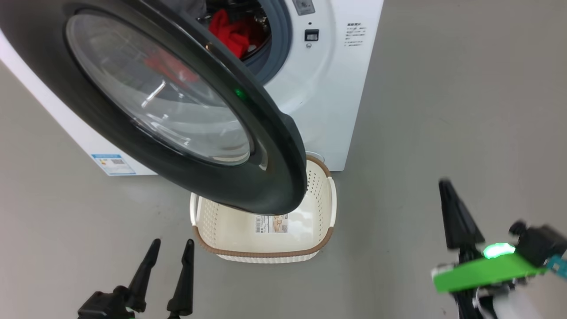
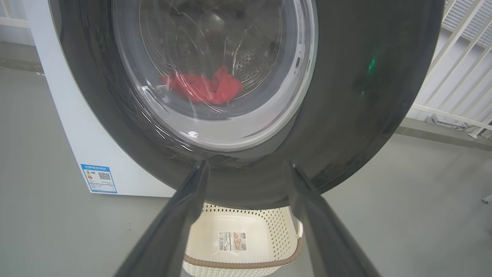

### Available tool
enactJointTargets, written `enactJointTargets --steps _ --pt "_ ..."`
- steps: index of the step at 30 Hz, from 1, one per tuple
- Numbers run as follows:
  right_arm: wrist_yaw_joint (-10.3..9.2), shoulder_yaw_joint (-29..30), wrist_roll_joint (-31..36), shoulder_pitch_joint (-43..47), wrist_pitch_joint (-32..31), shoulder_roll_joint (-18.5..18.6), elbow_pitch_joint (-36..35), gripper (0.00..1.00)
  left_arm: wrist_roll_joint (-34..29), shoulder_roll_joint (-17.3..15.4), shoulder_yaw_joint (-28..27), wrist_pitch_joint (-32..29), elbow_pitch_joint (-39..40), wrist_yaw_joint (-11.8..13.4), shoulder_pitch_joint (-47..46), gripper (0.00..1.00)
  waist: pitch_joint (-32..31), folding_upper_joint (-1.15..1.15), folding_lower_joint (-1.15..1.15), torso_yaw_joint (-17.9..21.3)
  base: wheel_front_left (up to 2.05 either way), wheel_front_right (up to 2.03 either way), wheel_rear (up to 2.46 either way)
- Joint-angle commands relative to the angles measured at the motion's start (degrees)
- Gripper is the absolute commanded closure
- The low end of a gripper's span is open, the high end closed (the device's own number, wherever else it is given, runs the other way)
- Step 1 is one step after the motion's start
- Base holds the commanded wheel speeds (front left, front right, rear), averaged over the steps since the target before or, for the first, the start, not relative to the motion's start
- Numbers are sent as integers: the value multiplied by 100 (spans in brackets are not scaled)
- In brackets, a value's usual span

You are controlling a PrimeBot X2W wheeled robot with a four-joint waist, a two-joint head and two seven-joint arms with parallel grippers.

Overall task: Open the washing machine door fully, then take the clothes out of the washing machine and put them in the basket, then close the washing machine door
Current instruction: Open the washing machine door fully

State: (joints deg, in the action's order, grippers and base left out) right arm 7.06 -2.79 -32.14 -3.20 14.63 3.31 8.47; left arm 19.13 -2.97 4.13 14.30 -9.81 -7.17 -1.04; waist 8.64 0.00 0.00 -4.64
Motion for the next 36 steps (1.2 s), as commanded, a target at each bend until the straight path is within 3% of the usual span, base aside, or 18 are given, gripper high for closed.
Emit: enactJointTargets --steps 1,11,14,15,21,28,36 --pt "43 -223 -468 -409 37 37 -236 100 -5 -48 -134 70 138 -32 -101 0 38 0 0 -61 0 0 0" --pt "43 -1167 -3691 -1853 25 336 -219 100 78 -17 125 70 127 -32 -213 0 249 0 0 -404 0 0 0" --pt "43 -1546 -4851 -2298 -486 585 -164 100 134 -6 208 70 112 -32 -262 0 332 0 0 -514 0 0 0" --pt "43 -1546 -4851 -2298 -486 585 -164 100 134 -6 208 70 112 -32 -262 0 332 0 0 -514 0 0 0" --pt "43 -1779 -6336 -2949 -2284 912 235 100 229 6 381 70 54 -32 -374 0 451 0 0 -741 0 0 0" --pt "43 -1700 -7295 -3483 -4495 1081 1267 100 406 8 485 70 39 -32 -422 0 542 0 0 -969 0 0 0" --pt "43 -1667 -7570 -4020 -5575 1028 2194 100 526 9 573 70 3 -32 -463 0 586 0 0 -1226 0 0 0"
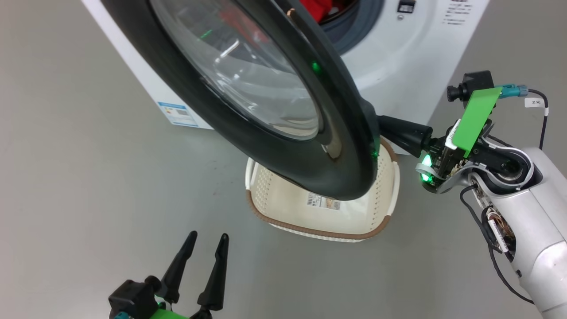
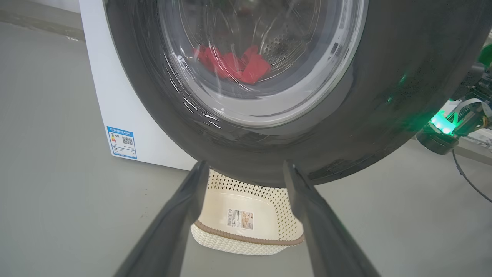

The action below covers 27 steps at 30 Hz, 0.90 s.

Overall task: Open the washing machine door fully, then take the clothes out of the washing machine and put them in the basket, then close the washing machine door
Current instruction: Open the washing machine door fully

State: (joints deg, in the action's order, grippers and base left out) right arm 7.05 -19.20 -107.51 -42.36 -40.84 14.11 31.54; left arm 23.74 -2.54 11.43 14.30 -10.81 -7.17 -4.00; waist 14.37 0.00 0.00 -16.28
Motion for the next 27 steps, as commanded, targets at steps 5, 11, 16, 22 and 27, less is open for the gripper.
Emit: enactJointTargets --steps 5,11,16,22,27 --pt "44 -26 -29 -111 -377 -156 34 100 113 -34 -101 70 83 -32 -124 0 -73 0 0 -216 0 0 0" --pt "44 -162 150 159 -737 -331 -111 100 106 -34 -151 70 71 -32 12 0 -290 0 0 -382 0 0 0" --pt "44 -195 282 426 -891 -532 -298 100 57 -34 -215 70 79 -32 126 0 -471 0 0 -573 0 0 0" --pt "44 -174 364 717 -1036 -756 -447 100 -1 -34 -329 70 97 -32 281 0 -666 0 0 -834 0 0 0" --pt "44 -139 379 856 -1109 -880 -484 100 -21 -34 -419 70 131 -32 360 0 -755 0 0 -1015 0 0 0"
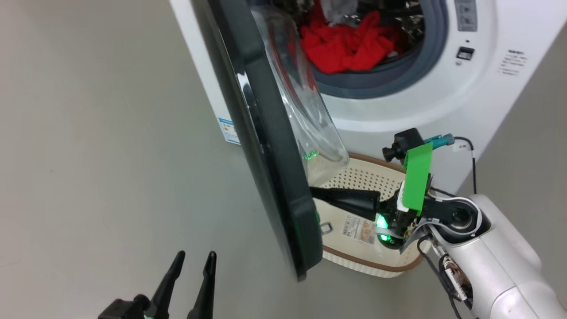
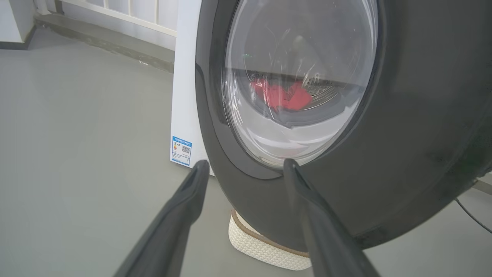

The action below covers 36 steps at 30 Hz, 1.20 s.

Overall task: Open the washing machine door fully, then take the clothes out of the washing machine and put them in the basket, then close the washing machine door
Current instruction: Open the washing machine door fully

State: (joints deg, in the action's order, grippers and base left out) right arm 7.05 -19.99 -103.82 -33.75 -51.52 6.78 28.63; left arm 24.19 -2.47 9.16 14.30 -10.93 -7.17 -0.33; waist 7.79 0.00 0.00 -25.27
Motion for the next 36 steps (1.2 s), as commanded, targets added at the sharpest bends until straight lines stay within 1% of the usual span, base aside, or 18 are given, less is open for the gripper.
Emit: enactJointTargets --steps 1,6,13,18,22,29,36 --pt "44 -65 31 19 -54 -174 -196 100 -76 -41 -217 70 150 -32 5 0 -116 0 0 -162 0 0 0" --pt "44 -117 69 151 -107 -321 -225 100 -150 -41 -370 70 193 -32 83 0 -225 0 0 -406 0 0 0" --pt "44 -353 -8 61 -88 -385 -207 100 -130 -41 -633 70 332 -32 150 0 -168 0 0 -479 0 0 0" --pt "44 -667 -245 -9 36 -389 -272 100 -99 -41 -697 70 397 -28 180 0 -141 0 0 -510 0 0 0" --pt "44 -803 -331 -46 140 -389 -284 100 -87 -41 -705 70 420 -17 189 0 -131 0 0 -516 0 0 0" --pt "44 -833 -309 -23 299 -390 -306 100 -100 -41 -714 70 438 -10 201 0 -156 0 0 -503 0 0 0" --pt "44 -692 -99 78 515 -390 -409 100 -119 -41 -682 70 383 -15 181 0 -207 0 0 -471 0 0 0"
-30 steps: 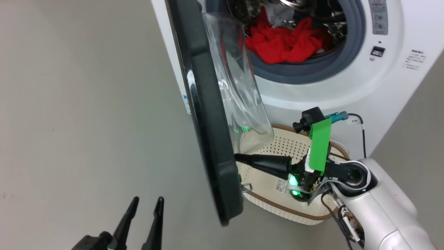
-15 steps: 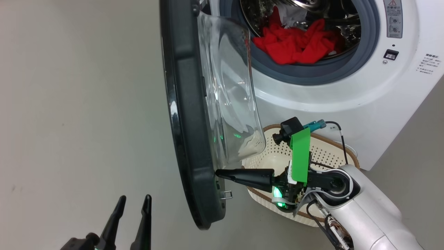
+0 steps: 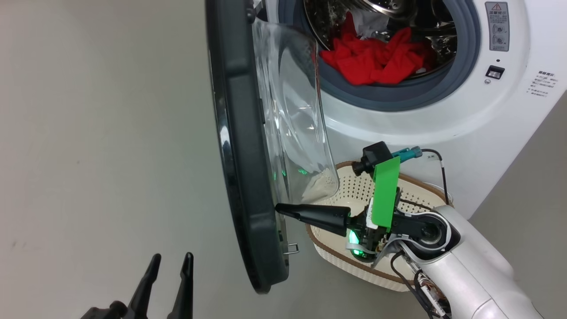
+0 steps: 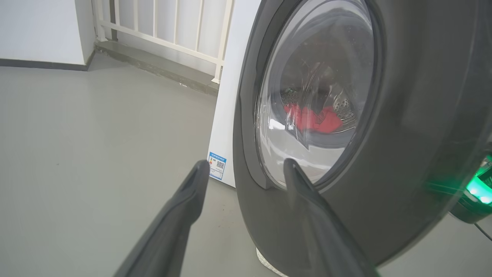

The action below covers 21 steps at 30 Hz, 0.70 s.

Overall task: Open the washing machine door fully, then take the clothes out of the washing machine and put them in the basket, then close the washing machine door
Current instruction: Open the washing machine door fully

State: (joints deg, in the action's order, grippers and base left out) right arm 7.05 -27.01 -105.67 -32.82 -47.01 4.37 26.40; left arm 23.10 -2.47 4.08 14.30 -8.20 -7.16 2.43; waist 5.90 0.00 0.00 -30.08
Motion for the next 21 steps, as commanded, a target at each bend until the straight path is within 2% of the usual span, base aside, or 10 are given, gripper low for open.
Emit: enactJointTargets --steps 1,3,4,5,7,9,12,21 --pt "44 10 86 -16 64 -148 -186 100 -10 -41 -174 70 111 -16 -94 0 -18 0 0 10 0 0 0" --pt "44 103 187 59 161 -148 -200 100 -27 -41 -163 70 82 -18 -101 0 -45 0 0 22 0 0 0" --pt "44 161 233 109 209 -148 -205 92 -36 -41 -161 70 66 -19 -106 0 -61 0 0 29 0 0 0" --pt "44 230 290 164 279 -148 -197 71 -46 -41 -161 70 47 -21 -110 0 -78 0 0 36 0 0 0" --pt "44 349 383 289 352 -149 -172 55 -64 -41 -168 70 13 -23 -111 0 -124 0 0 51 0 0 0" --pt "44 494 487 437 444 -149 -150 27 -87 -41 -175 70 -15 -26 -104 0 -170 0 0 68 0 0 0" --pt "44 671 674 692 561 -119 -134 0 -133 -41 -179 70 -54 -28 -75 0 -242 0 0 96 0 0 0" --pt "44 1272 955 1580 964 -24 -168 0 -219 -41 -136 70 -89 -32 -24 0 -365 0 0 178 0 0 0"
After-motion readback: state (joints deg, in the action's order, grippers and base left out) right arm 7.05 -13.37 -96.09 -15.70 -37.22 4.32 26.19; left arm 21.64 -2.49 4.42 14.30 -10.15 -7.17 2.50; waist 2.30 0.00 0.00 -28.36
